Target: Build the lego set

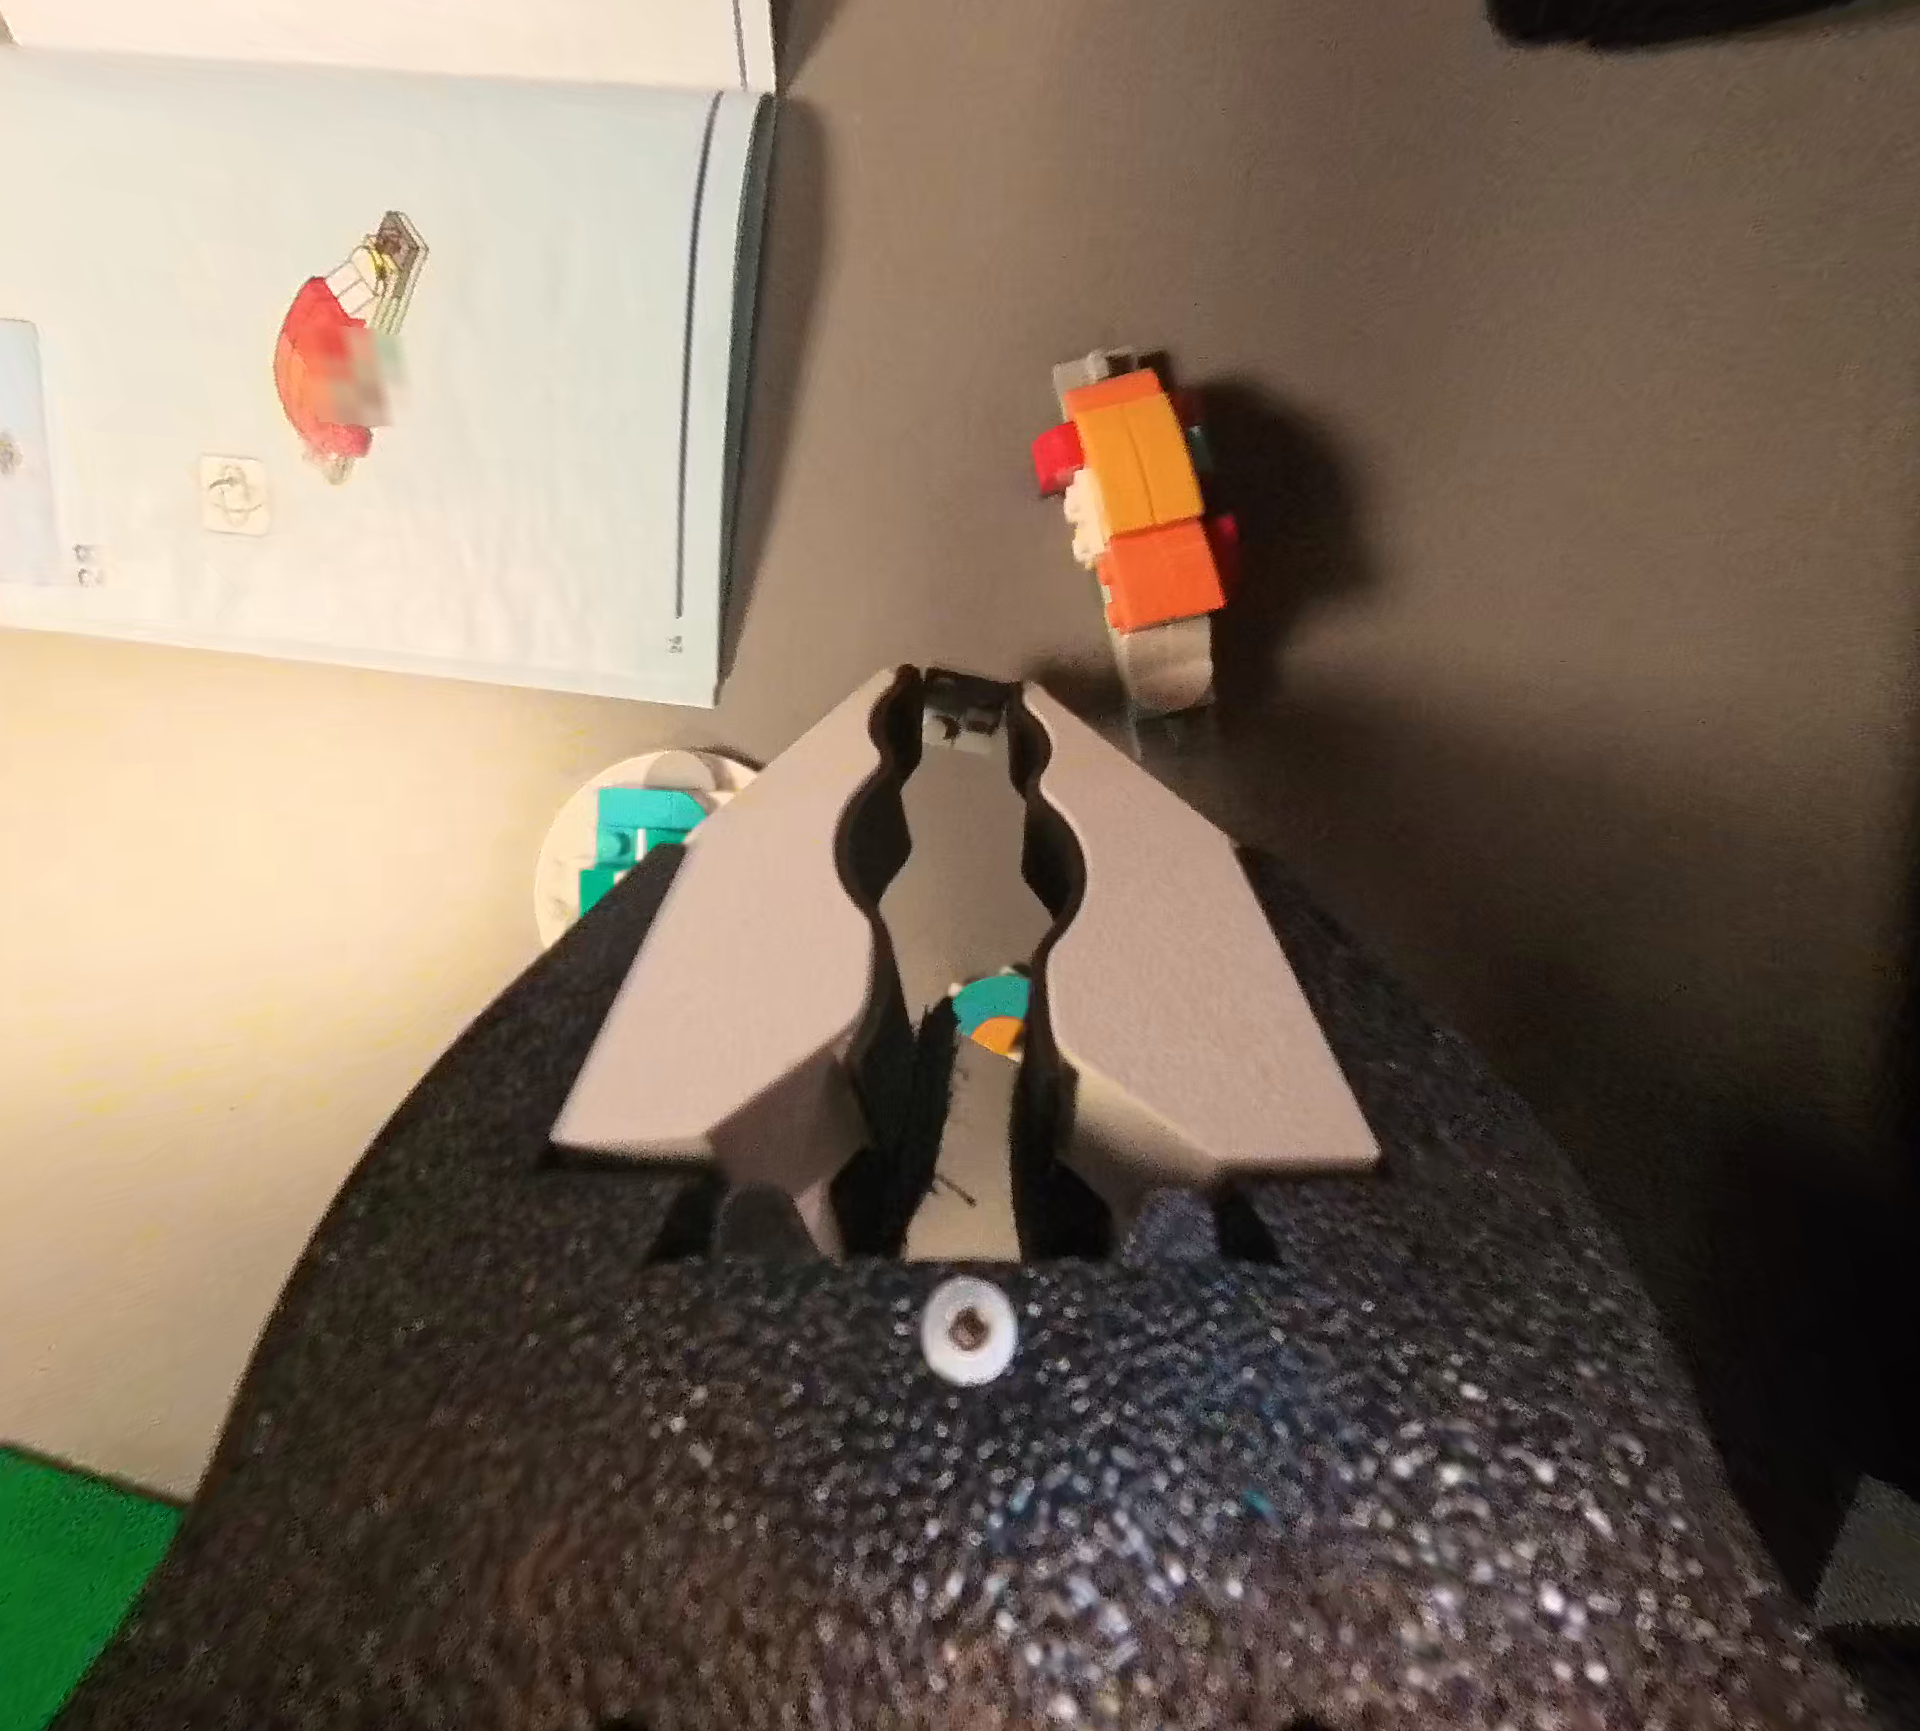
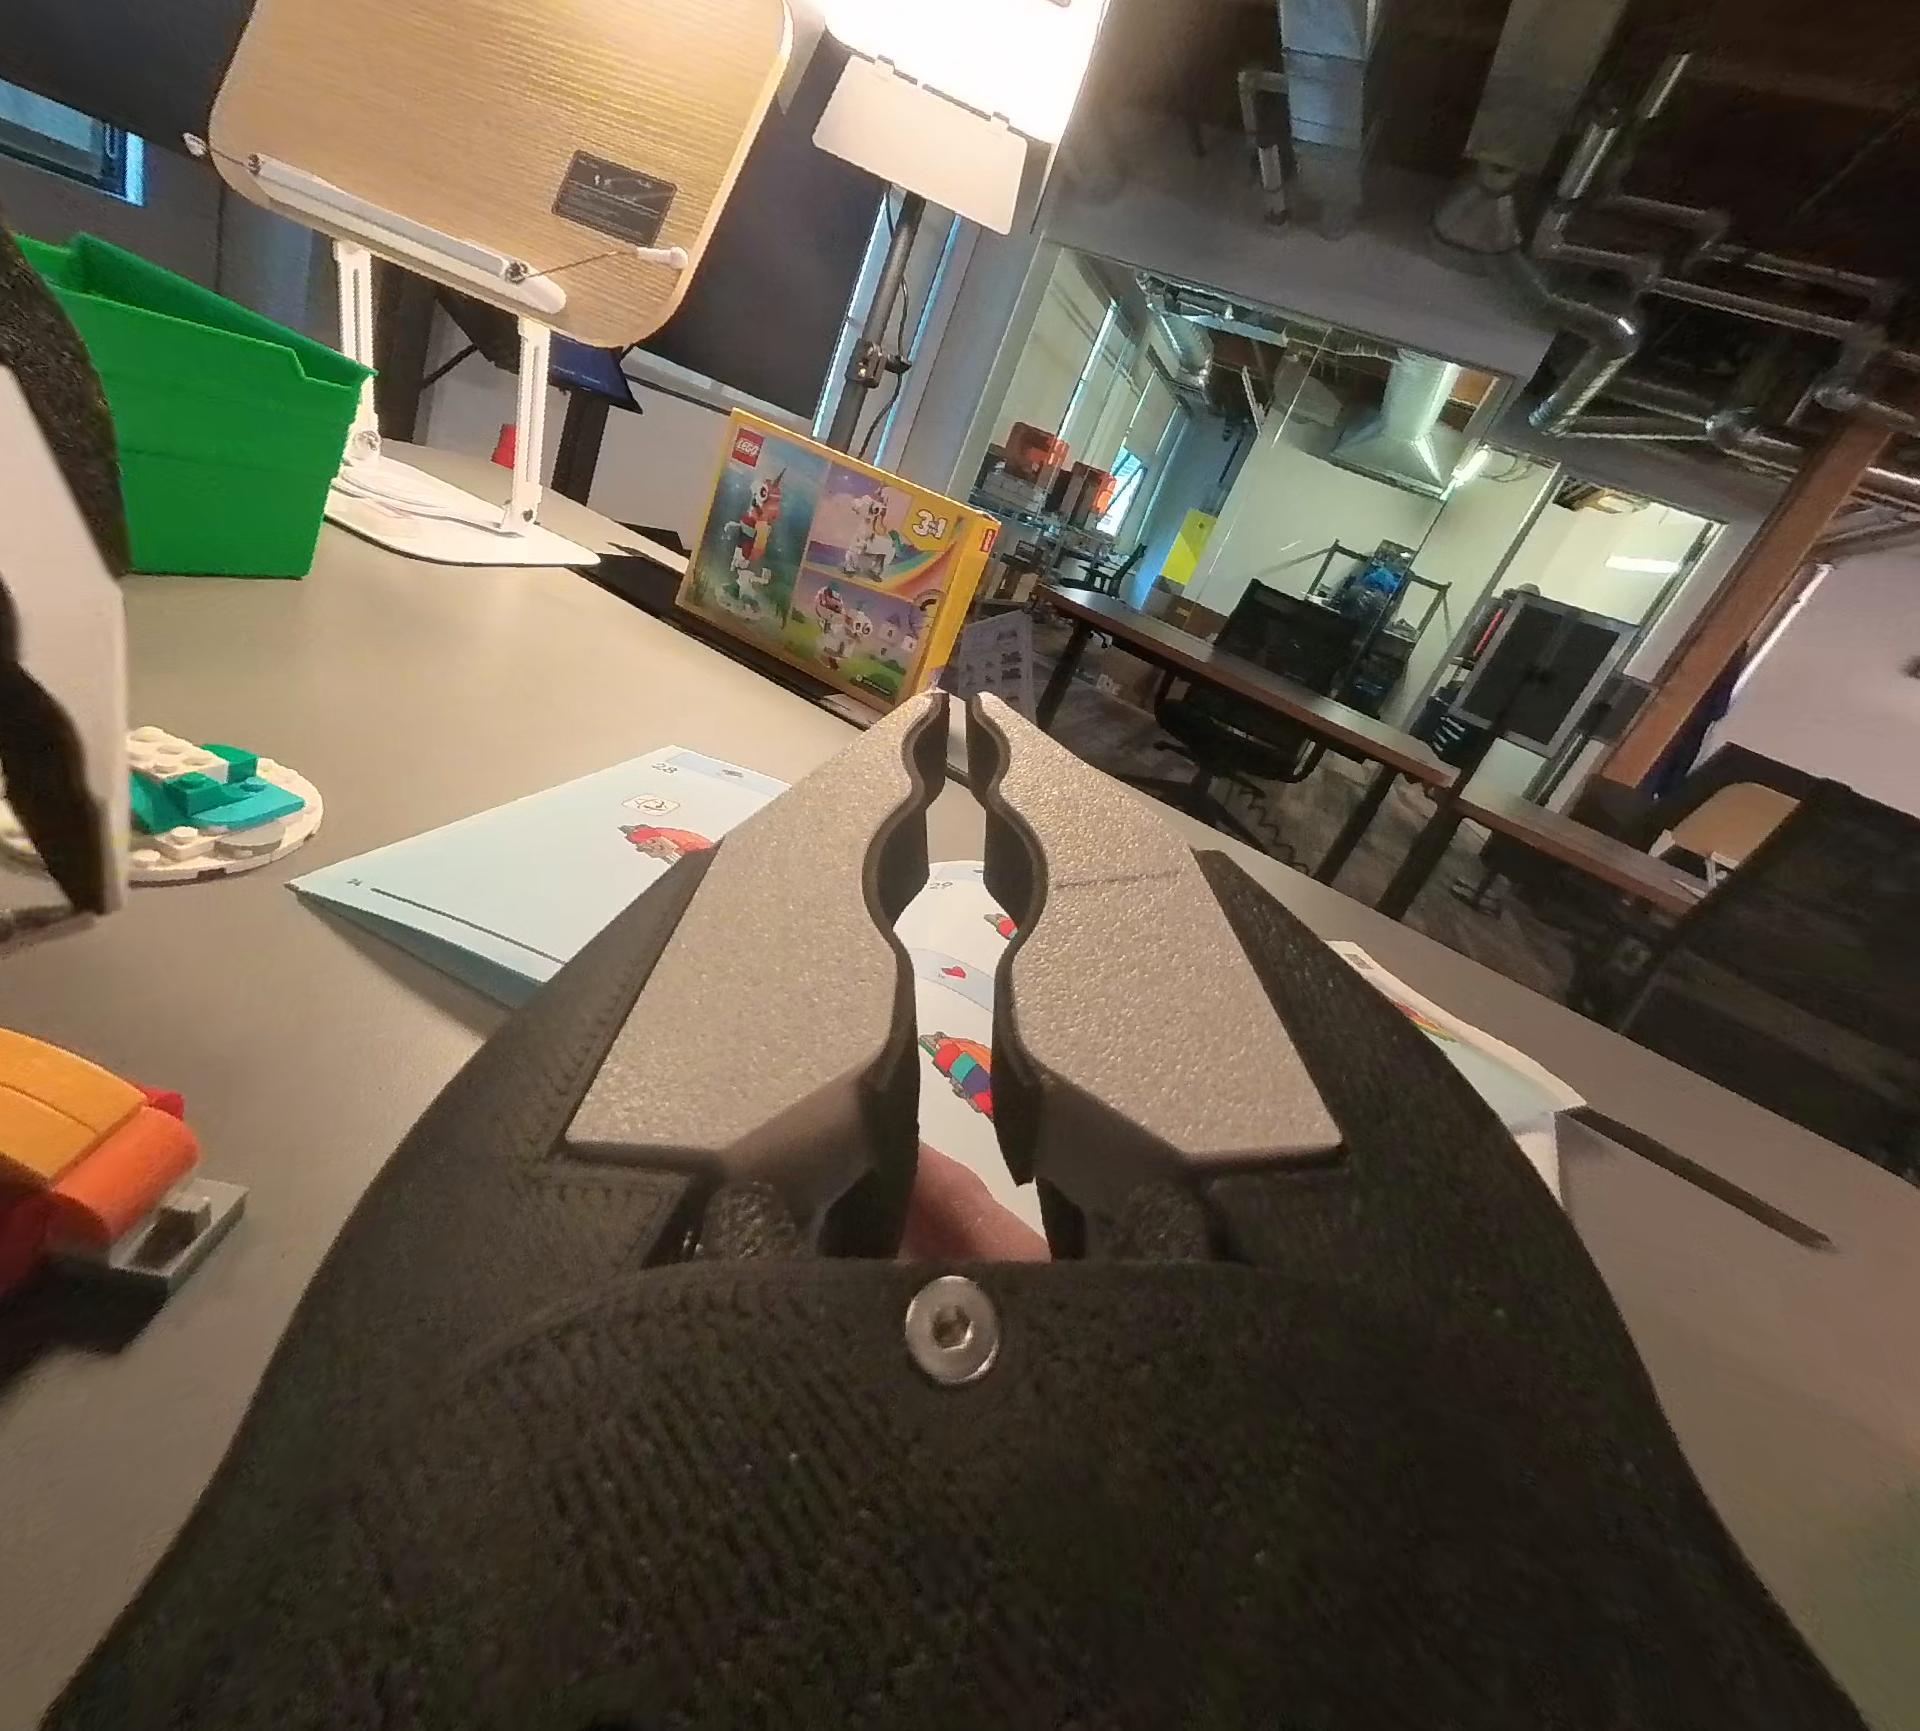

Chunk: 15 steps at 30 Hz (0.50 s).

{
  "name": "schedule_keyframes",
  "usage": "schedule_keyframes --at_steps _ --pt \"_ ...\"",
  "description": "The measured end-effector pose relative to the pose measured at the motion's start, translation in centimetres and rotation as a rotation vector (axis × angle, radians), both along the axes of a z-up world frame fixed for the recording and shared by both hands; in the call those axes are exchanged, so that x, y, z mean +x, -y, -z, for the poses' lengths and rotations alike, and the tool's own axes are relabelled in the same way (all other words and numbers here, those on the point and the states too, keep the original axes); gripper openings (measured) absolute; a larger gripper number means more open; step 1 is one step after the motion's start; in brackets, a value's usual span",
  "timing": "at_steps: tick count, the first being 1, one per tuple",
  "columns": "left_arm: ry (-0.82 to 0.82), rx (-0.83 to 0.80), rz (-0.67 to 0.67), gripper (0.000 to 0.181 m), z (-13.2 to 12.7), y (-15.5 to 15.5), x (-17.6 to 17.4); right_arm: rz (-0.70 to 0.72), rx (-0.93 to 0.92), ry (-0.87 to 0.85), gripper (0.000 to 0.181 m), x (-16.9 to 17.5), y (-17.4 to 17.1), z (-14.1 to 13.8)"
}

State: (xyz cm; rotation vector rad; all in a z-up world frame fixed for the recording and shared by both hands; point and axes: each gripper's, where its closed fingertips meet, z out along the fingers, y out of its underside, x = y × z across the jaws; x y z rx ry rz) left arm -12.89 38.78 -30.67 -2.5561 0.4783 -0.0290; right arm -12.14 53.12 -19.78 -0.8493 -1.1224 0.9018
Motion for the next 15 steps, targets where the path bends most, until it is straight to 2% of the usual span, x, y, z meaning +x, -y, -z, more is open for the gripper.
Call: schedule_keyframes --at_steps 7,12,15 --pt "0.011 -0.084 -0.033 0.014 0.9 0.5 -0.8 -0.004 -0.008 0.001 0.001 -0.1 0.0 0.1" --pt "0.053 -0.134 -0.062 0.026 1.5 1.1 -0.7 -0.004 -0.009 0.000 0.001 0.0 0.0 0.1" --pt "0.046 -0.099 -0.097 0.026 0.7 1.2 -1.3 0.002 -0.014 -0.002 0.001 0.1 -0.2 0.1"
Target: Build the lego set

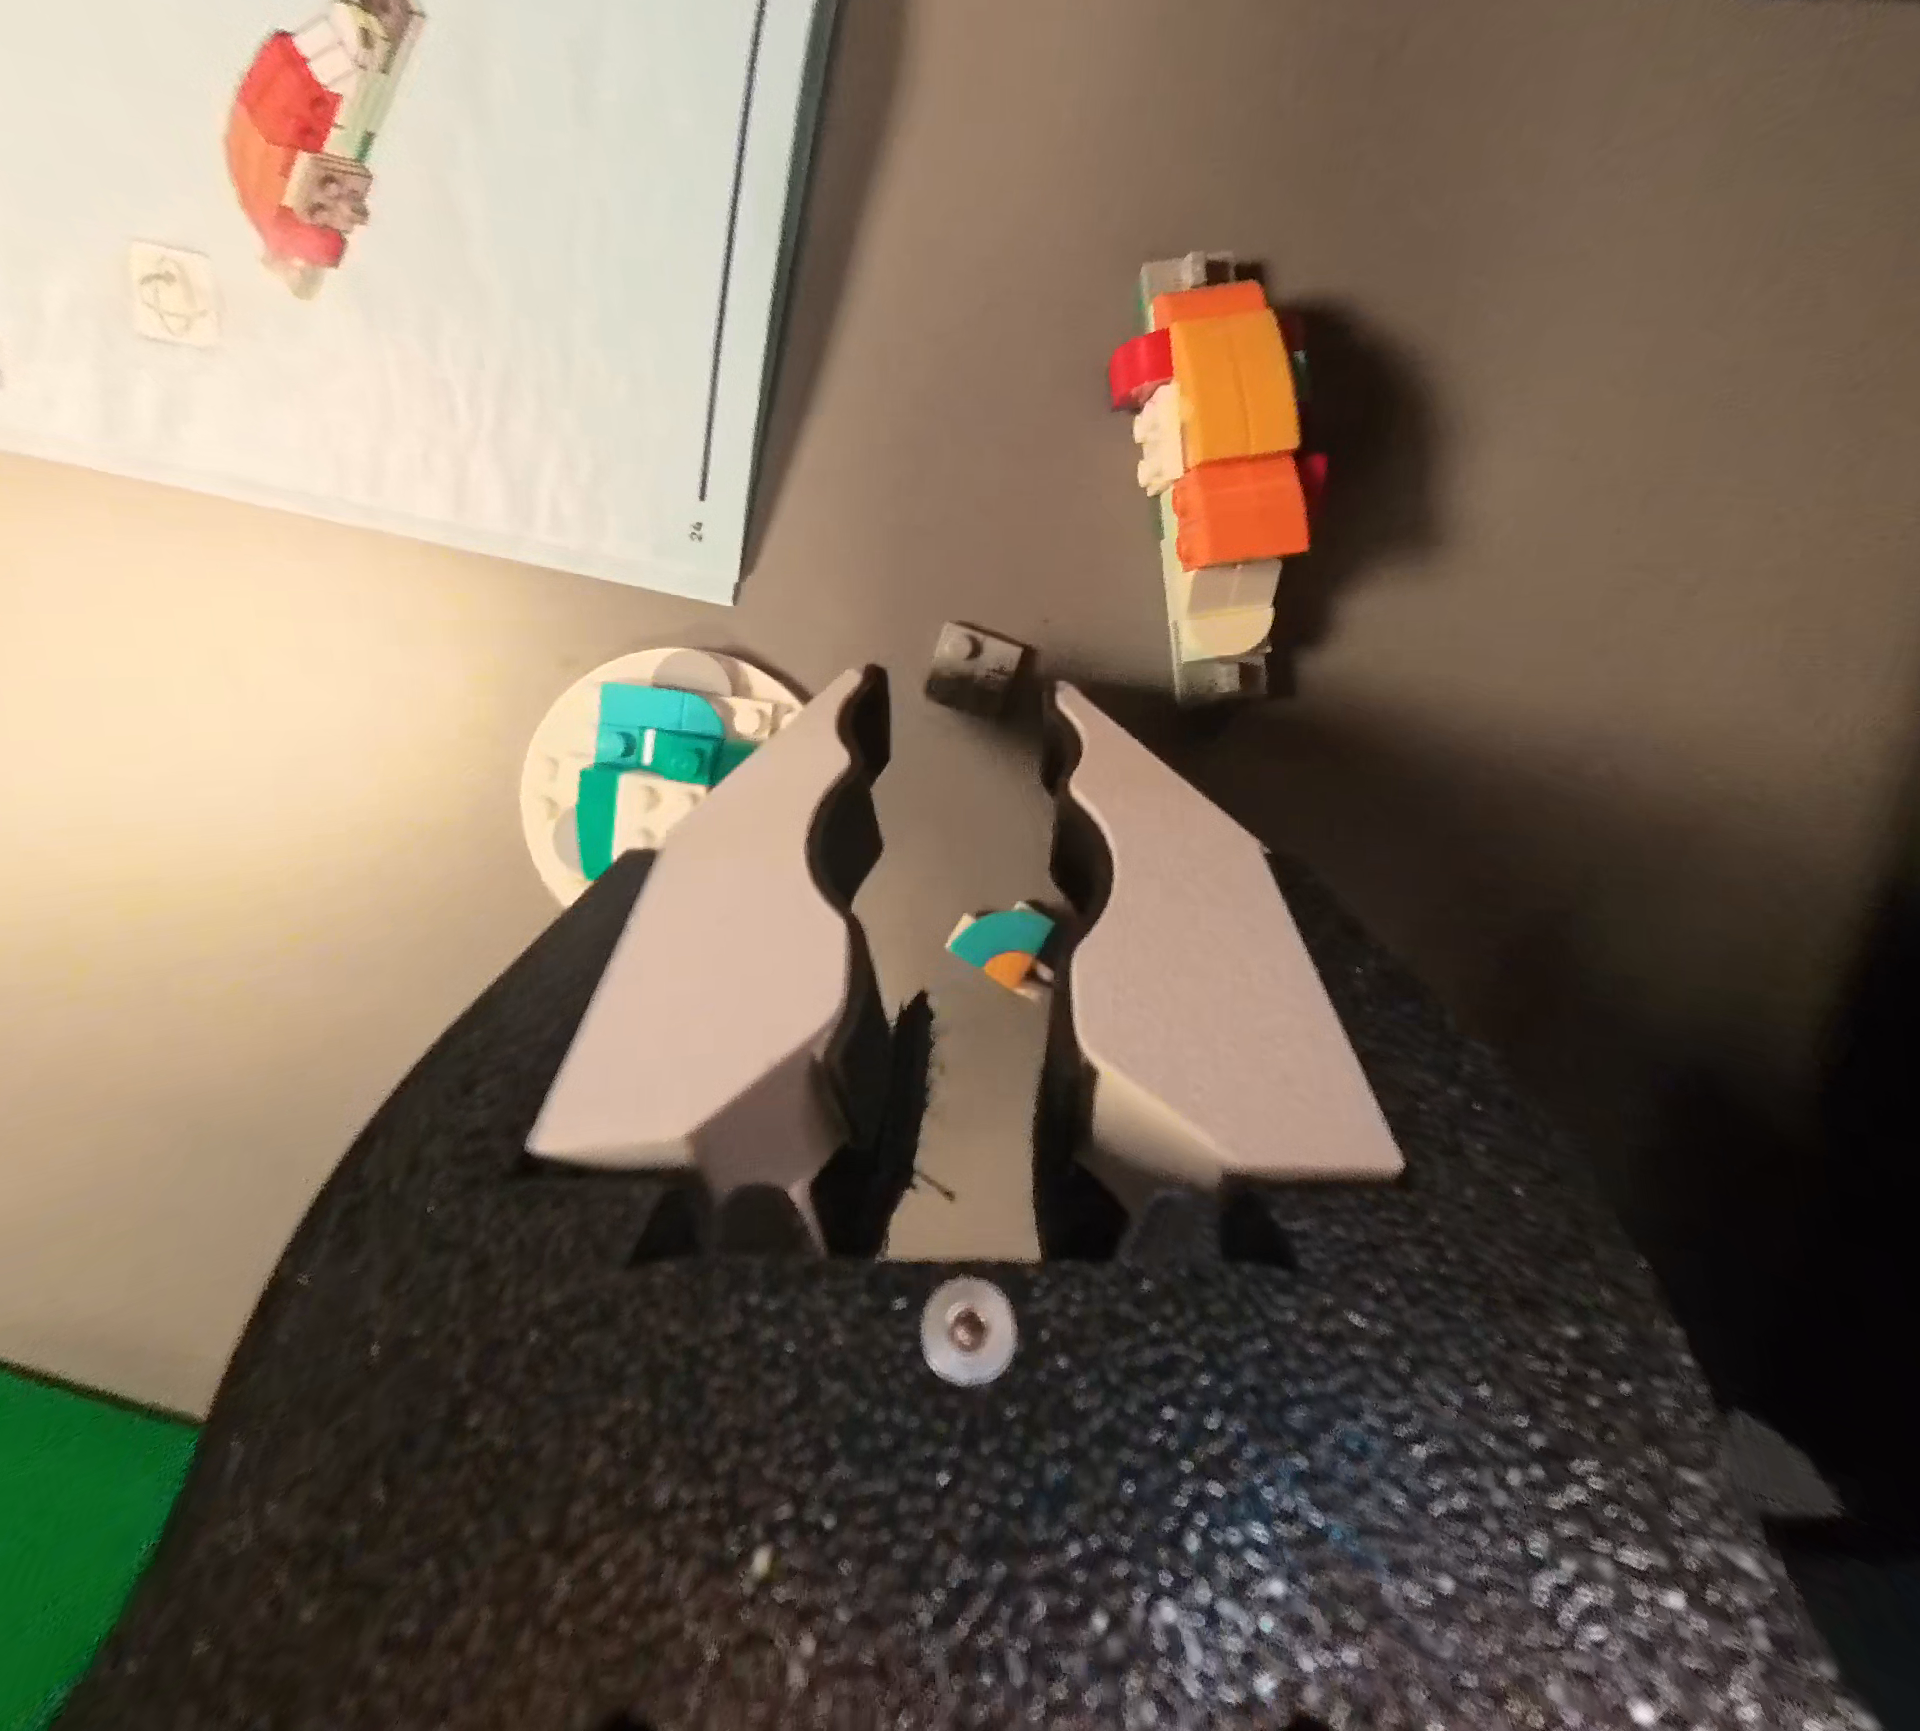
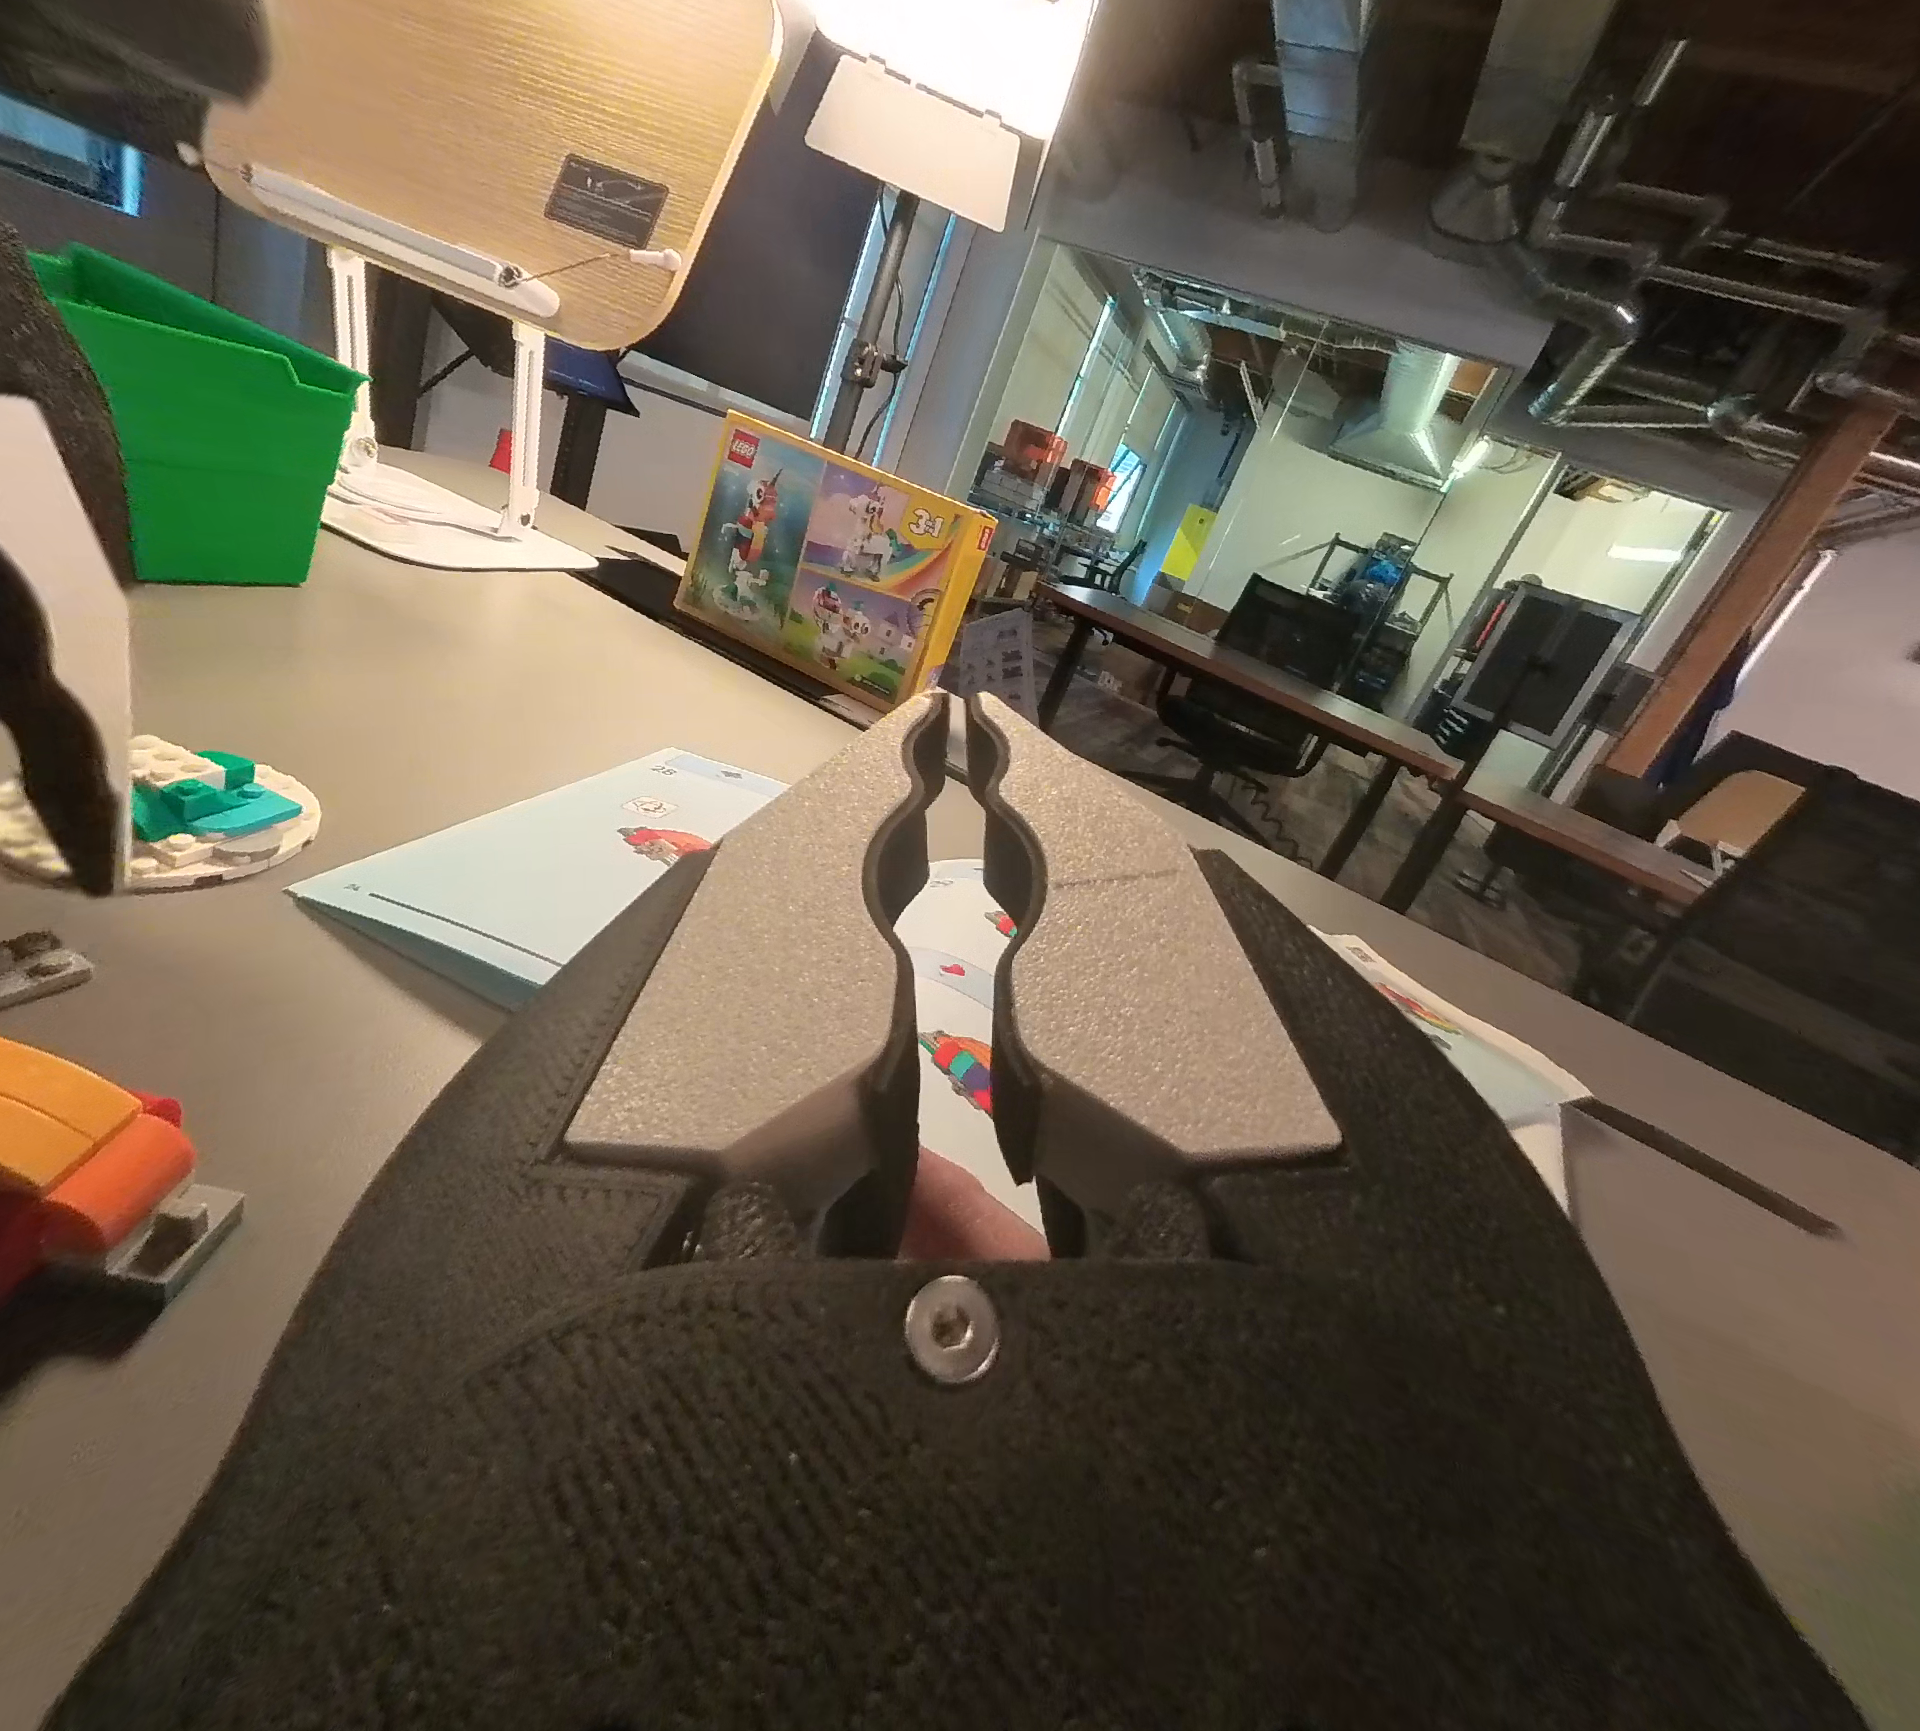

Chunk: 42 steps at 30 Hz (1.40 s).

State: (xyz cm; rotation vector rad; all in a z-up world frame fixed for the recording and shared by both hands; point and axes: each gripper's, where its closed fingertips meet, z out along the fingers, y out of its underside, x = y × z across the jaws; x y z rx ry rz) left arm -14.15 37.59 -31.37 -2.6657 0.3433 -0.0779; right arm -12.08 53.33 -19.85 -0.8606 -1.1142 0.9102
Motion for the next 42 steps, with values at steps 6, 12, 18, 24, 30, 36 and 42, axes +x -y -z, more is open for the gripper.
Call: schedule_keyframes --at_steps 6,12,18,24,30,36,42 --pt "0.177 0.174 -0.004 0.036 -2.6 0.0 2.9 0.008 -0.015 -0.009 0.001 0.1 -0.4 -0.1" --pt "0.308 0.148 0.006 0.057 -0.7 1.0 6.7 0.016 0.015 -0.009 0.000 0.4 -0.3 -0.1" --pt "0.427 0.176 0.005 0.059 -0.9 0.7 9.3 0.079 0.005 0.001 0.003 0.7 -1.2 0.0" --pt "0.616 0.327 0.083 0.057 -3.6 -0.9 13.2 0.011 -0.240 0.146 0.017 2.5 0.6 0.8" --pt "0.534 0.573 -0.060 0.044 -6.6 1.0 9.1 -0.139 -0.522 0.579 0.052 5.6 7.0 6.0" --pt "0.434 0.614 -0.198 0.045 -5.9 3.1 6.5 -0.094 -0.338 0.791 0.067 6.0 11.2 9.9" --pt "0.288 0.596 -0.230 0.045 -5.1 4.0 6.2 -0.007 -0.243 0.858 0.047 5.8 11.0 11.6"
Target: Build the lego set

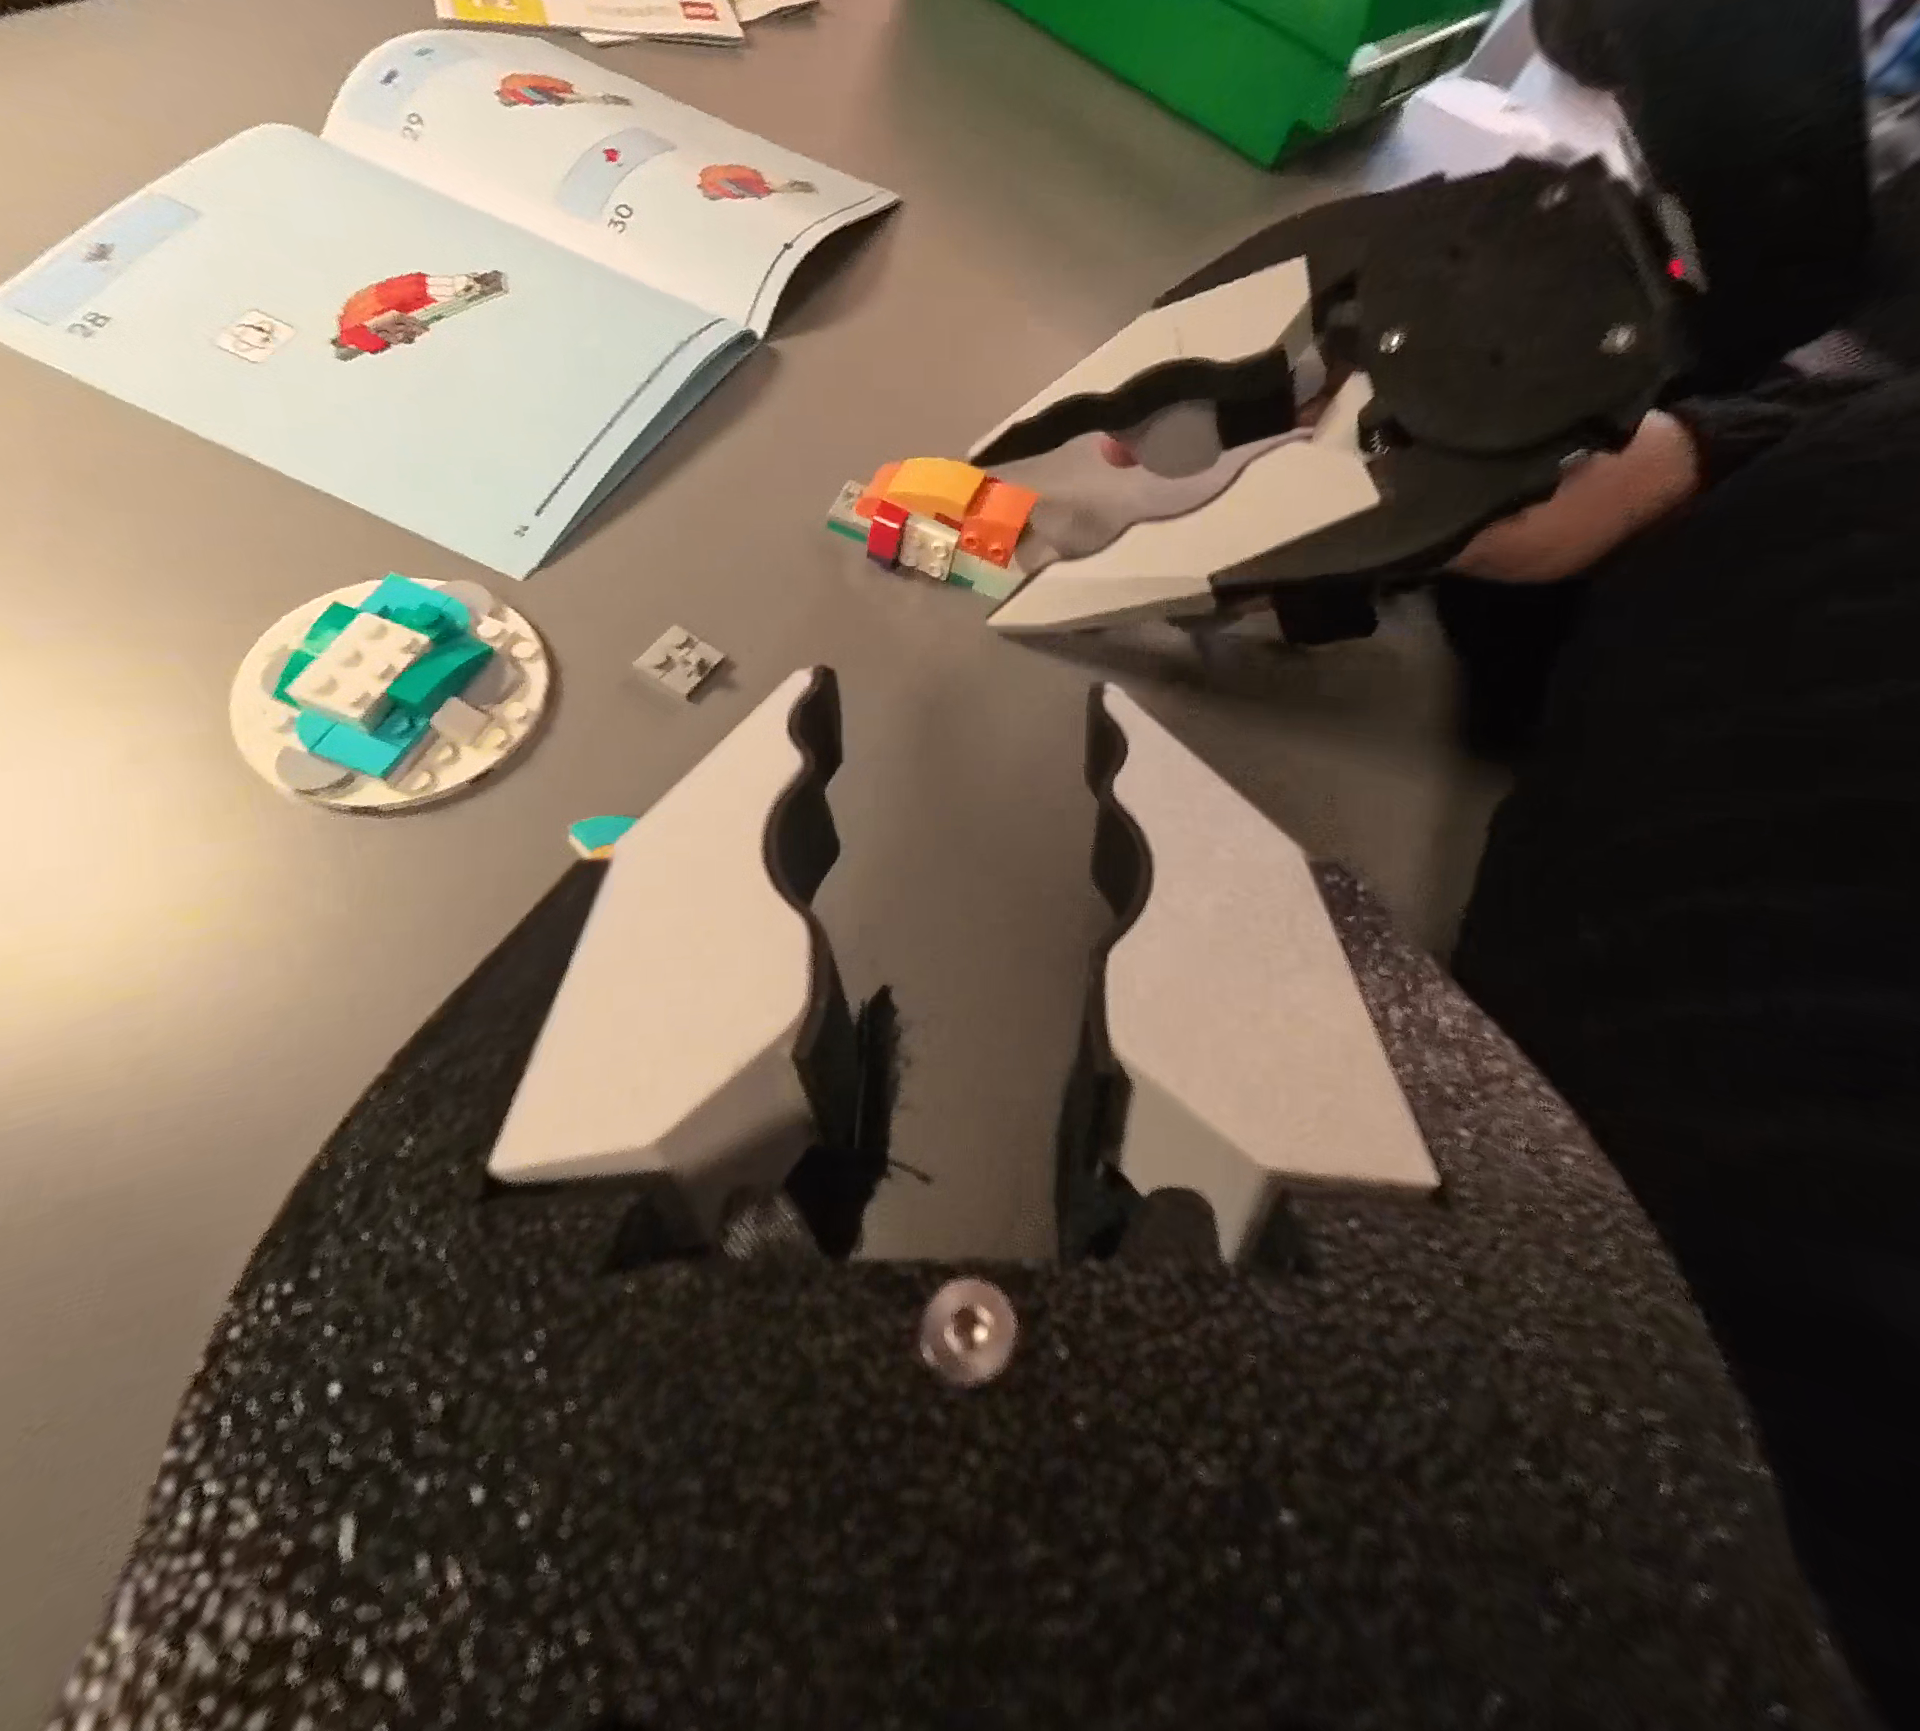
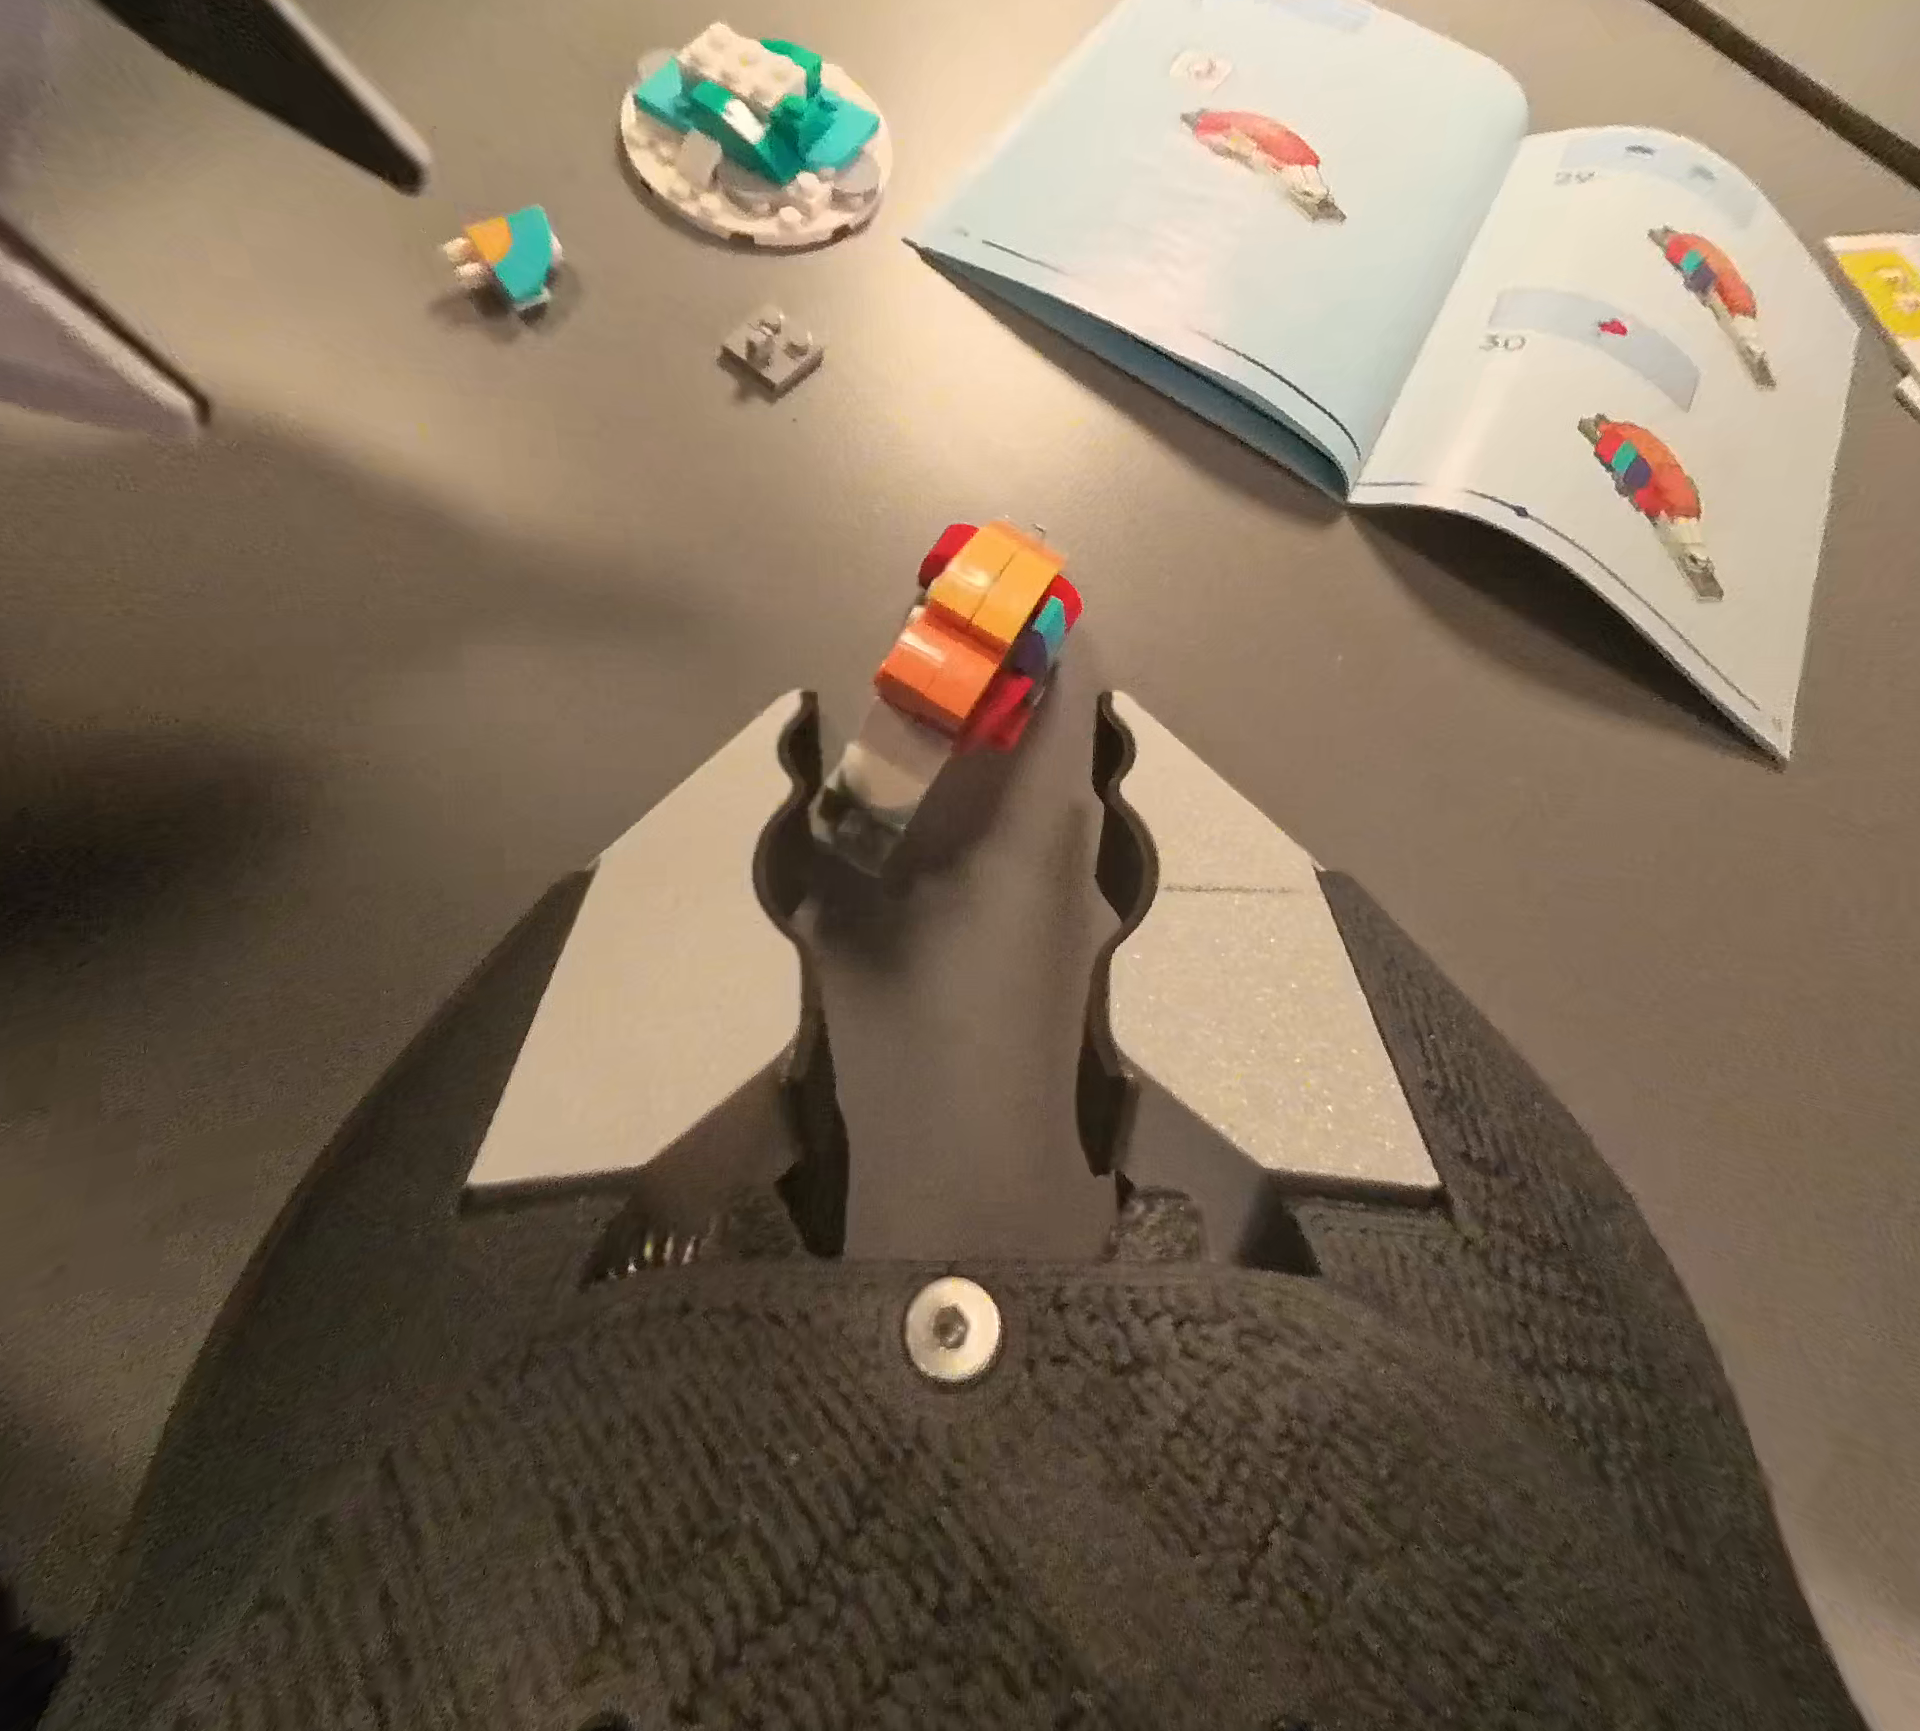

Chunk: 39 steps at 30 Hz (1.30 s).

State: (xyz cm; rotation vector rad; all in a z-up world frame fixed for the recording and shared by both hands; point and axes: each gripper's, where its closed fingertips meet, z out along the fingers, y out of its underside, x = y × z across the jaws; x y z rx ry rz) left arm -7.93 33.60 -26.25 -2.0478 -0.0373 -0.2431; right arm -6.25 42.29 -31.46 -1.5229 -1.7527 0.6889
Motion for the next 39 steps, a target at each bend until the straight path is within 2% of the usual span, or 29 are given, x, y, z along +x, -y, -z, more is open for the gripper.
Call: schedule_keyframes --at_steps 2,3,7,10,11,15,18,20,25,30,33,36,39 --pt "-0.072 0.000 -0.018 0.044 -0.1 0.0 -0.1 0.019 -0.021 0.004 0.040 0.0 -0.7 0.0" --pt "-0.103 0.005 -0.021 0.043 -0.1 0.0 -0.1 0.022 -0.018 0.001 0.026 0.0 -1.1 0.0" --pt "-0.188 0.052 -0.022 0.042 -0.6 -0.6 -0.5 0.015 -0.121 -0.065 0.024 -0.5 -2.2 -1.1" --pt "-0.255 0.112 0.000 0.041 -1.2 -1.1 -0.5 -0.067 -0.383 -0.106 0.023 -1.0 -1.5 -2.6" --pt "-0.283 0.131 0.011 0.042 -1.4 -1.3 -0.4 -0.103 -0.496 -0.115 0.018 -1.2 -1.0 -3.2" --pt "-0.381 0.193 0.044 0.052 -1.5 -2.2 -0.5 -0.278 -0.973 -0.026 0.018 -0.7 1.6 -5.2" --pt "-0.445 0.223 0.072 0.060 -1.5 -2.6 -0.4 -0.411 -1.175 0.065 0.018 0.1 3.6 -6.3" --pt "-0.545 0.248 0.087 0.052 -1.8 -2.7 -0.3 -0.481 -1.250 0.123 0.018 0.6 4.7 -6.7" --pt "-0.773 0.264 0.142 0.032 -2.1 -1.9 0.0 -0.576 -1.270 0.218 0.018 1.0 5.7 -6.8" --pt "-0.904 0.180 0.169 0.035 -0.9 -1.5 -0.5 -0.599 -1.215 0.305 0.018 0.8 6.0 -6.1" --pt "-0.990 0.155 0.182 0.025 -0.5 -1.6 -0.4 -0.606 -1.202 0.340 0.018 0.6 6.1 -5.8" --pt "-1.041 0.124 0.158 0.021 -0.2 -1.7 -0.7 -0.597 -1.197 0.349 0.018 0.2 6.0 -5.7" --pt "-1.019 0.078 0.139 0.019 0.5 -1.6 -1.0 -0.569 -1.202 0.337 0.018 -0.1 5.8 -5.3"
